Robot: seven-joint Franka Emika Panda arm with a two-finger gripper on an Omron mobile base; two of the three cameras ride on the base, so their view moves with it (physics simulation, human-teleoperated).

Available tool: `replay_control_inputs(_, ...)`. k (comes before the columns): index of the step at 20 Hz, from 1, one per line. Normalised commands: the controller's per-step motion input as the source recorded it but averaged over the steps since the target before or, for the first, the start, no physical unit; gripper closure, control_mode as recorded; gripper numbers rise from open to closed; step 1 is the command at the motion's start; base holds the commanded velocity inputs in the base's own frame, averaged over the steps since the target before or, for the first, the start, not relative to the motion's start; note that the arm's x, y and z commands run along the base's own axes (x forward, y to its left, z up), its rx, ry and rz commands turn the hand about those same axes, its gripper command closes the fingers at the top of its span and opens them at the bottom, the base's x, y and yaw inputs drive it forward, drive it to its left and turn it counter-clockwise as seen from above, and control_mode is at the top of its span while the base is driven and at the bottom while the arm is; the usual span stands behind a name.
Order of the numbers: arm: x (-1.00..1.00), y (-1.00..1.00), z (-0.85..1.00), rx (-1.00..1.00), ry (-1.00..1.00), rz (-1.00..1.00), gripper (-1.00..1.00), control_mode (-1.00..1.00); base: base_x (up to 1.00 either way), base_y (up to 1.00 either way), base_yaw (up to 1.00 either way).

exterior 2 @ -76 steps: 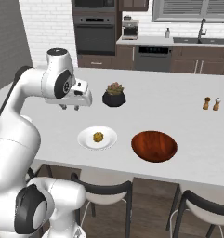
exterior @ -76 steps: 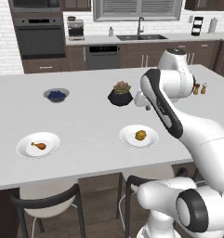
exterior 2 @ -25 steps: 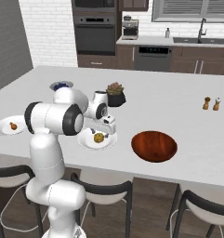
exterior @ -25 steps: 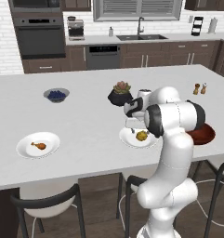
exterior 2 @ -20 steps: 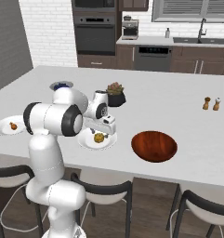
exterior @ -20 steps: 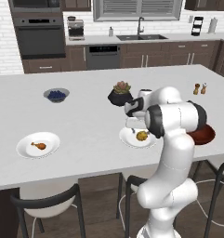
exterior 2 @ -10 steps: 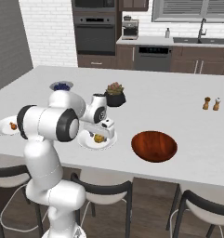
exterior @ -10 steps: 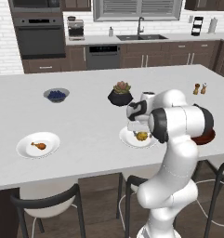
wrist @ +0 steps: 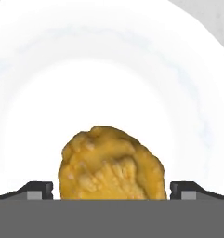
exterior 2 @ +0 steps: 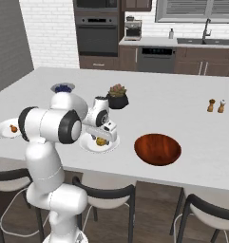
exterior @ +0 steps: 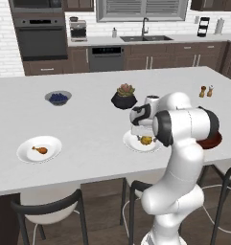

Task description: Pick the chicken drumstick and squash from their plates and place them in the bowl. Then put the bowl in the fridge.

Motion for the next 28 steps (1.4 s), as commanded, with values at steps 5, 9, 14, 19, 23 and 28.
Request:
replay_control_inputs(5, 0.04, 0.00, -0.09, 0.00, 0.00, 0.00, 1.00, -1.00, 0.00, 0.00, 0.00)
replay_control_inputs(9, 0.00, 0.00, -0.01, 0.00, 0.00, 0.00, 1.00, -1.00, 0.00, 0.00, 0.00)
replay_control_inputs(14, -0.18, -0.08, 0.17, 0.00, -0.02, 0.00, 1.00, -1.00, 0.00, 0.00, 0.00)
replay_control_inputs(19, -0.36, -0.16, 0.66, 0.00, 0.00, 0.00, 1.00, -1.00, 0.00, 0.00, 0.00)
replay_control_inputs(23, -0.31, -0.57, 0.50, 0.00, 0.00, 0.00, 1.00, -1.00, 0.00, 0.00, 0.00)
replay_control_inputs(28, -0.24, -0.83, 0.18, 0.00, 0.00, 0.00, 1.00, -1.00, 0.00, 0.00, 0.00)
